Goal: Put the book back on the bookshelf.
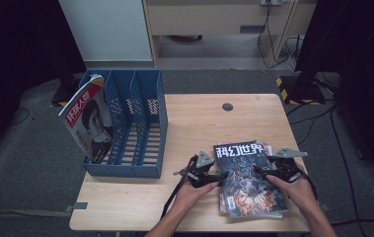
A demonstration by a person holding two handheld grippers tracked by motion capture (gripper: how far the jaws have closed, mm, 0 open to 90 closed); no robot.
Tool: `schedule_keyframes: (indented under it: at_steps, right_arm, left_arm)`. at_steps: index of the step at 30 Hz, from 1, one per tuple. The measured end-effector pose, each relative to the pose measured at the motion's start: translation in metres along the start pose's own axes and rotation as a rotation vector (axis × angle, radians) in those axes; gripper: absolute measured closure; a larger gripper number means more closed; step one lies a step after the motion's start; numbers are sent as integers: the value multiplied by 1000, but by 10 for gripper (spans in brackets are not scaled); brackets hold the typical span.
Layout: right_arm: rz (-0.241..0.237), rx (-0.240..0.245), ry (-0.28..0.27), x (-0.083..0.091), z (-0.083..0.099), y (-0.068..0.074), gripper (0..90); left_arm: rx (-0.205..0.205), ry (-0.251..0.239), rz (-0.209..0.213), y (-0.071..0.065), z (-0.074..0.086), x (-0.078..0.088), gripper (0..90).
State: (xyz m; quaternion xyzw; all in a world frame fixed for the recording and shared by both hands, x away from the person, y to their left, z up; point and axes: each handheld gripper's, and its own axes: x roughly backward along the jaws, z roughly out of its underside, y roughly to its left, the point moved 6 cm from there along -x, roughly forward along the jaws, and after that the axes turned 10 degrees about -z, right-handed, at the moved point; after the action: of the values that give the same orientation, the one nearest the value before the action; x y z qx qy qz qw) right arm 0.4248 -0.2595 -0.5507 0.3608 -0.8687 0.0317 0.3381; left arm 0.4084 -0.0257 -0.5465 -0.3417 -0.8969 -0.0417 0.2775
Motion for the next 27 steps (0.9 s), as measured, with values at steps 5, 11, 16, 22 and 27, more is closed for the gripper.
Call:
schedule_keyframes:
  at_steps: [5, 11, 16, 22, 27]
  right_arm:
    - [-3, 3, 6, 0, 0, -2, 253]
    - [-4, 4, 2, 0, 0, -2, 255]
    - [-11, 10, -1, -1, -1, -1, 256]
    - [-10, 6, -1, -2, -1, 0, 256]
    - [-6, 6, -4, -2, -1, 0, 256]
  left_arm:
    - [18, 41, -14, 11, 3, -15, 276]
    - [68, 50, -3, 18, 0, -28, 255]
    - [96, 83, 18, 21, -2, -34, 222]
    - [152, 110, 70, 25, -2, -39, 201]
    - [188, 135, 100, 21, -3, -44, 235]
